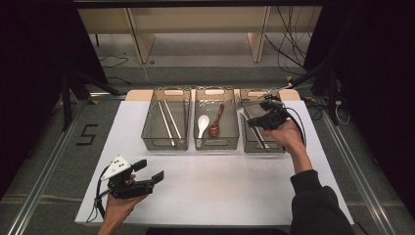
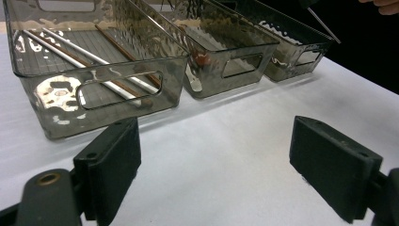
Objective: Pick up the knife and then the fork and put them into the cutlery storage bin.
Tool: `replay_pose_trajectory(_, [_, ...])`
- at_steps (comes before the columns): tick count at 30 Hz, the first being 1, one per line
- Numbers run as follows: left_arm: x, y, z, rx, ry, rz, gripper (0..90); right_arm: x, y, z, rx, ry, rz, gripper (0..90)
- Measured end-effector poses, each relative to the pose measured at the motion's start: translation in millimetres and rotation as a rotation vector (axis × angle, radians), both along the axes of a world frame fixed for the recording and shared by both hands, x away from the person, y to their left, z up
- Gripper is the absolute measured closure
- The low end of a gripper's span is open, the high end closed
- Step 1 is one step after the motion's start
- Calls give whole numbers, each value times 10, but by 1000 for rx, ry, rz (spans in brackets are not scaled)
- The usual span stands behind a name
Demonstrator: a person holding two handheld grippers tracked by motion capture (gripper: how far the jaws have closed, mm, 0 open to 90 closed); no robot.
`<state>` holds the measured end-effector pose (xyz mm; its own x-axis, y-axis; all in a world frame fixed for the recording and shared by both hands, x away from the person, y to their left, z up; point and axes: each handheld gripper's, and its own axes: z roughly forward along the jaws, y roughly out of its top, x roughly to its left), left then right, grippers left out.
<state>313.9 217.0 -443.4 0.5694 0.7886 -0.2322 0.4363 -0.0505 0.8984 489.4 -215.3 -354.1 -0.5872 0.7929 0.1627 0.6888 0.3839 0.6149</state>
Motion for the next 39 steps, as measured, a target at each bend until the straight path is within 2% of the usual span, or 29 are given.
replay_pose_trajectory(9, [3, 4, 2, 0, 1, 0, 167, 186, -186, 17, -18, 5, -92, 849])
replay_pose_trajectory(31, [-2, 10, 4, -4, -3, 1, 167, 374, -365, -76, -39, 3, -195, 848])
replay_pose_trajectory(39, [-4, 11, 4, -4, -3, 1, 167, 389, -397, -108, -61, -17, -219, 848])
